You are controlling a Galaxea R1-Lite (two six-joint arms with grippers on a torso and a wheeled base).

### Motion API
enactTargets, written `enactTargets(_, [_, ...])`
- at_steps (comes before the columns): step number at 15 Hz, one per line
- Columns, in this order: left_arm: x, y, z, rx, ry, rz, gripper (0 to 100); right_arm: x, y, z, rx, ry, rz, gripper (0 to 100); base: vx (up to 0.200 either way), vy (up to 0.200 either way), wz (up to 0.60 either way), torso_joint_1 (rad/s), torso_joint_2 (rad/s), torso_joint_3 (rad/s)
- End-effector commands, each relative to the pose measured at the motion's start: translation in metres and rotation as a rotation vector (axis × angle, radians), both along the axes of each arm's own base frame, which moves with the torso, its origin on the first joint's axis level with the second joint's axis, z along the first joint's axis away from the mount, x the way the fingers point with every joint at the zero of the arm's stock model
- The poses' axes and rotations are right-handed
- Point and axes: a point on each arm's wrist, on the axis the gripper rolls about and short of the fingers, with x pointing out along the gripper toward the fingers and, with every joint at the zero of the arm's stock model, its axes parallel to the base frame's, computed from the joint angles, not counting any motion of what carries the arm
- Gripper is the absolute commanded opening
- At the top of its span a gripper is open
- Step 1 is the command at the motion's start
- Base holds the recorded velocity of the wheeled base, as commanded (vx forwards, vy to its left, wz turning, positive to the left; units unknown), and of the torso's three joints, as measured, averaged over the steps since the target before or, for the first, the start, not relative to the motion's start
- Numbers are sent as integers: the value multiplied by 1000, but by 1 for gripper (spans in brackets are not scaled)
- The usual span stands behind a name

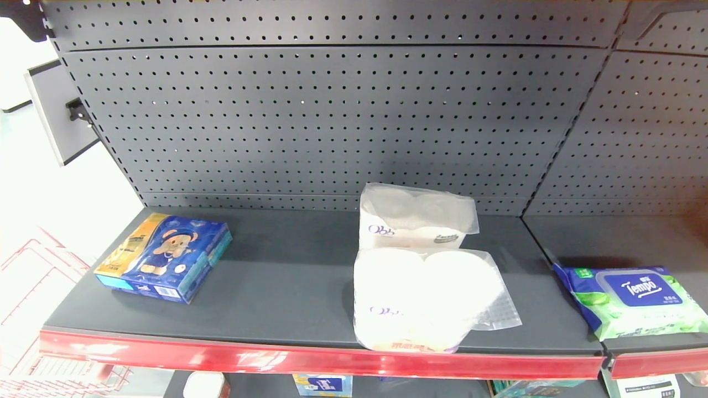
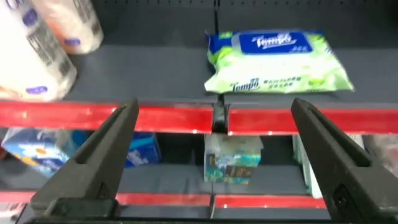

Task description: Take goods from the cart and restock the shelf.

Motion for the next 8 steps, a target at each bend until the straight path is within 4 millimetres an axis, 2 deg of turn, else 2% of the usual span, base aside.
enactTargets(1, [0, 0, 0, -1, -1, 0, 100, -2, 0, -1, -6, -31, 5, 100, 0, 0, 0, 0, 0, 0])
enactTargets(8, [0, 0, 0, 0, -1, 0, 100, -2, 0, -1, 0, -31, 2, 100, 0, 0, 0, 0, 0, 0])
